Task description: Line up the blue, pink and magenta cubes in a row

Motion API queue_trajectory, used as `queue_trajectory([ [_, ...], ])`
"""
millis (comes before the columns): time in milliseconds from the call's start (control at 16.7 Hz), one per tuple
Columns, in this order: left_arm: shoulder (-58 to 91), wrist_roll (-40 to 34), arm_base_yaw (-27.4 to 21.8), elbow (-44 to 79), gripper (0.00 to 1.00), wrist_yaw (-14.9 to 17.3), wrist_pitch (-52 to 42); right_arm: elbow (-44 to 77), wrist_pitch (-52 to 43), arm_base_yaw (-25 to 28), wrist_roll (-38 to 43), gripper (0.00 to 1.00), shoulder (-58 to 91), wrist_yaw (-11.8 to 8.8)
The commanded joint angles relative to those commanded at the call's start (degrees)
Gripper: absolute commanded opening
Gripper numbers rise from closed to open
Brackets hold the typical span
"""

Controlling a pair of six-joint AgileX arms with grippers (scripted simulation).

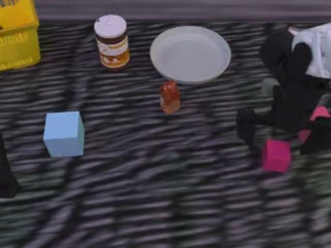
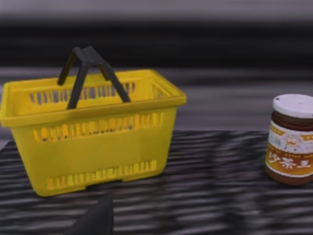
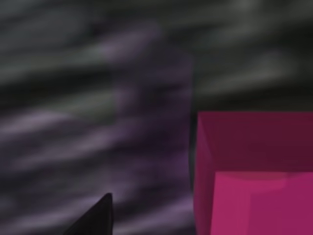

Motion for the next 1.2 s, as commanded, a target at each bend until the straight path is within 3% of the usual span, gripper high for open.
queue_trajectory([
  [240,0.0,0.0,0.0,0.0,1.0,0.0,0.0,-4.53,8.29,0.14,0.2,1.0,3.79,0.03],
  [540,0.0,0.0,0.0,0.0,1.0,0.0,0.0,-5.02,9.06,0.16,0.24,1.0,4.28,0.03],
  [1200,0.0,0.0,0.0,0.0,1.0,0.0,0.0,-5.02,9.06,0.16,0.24,0.17,4.28,0.03],
])
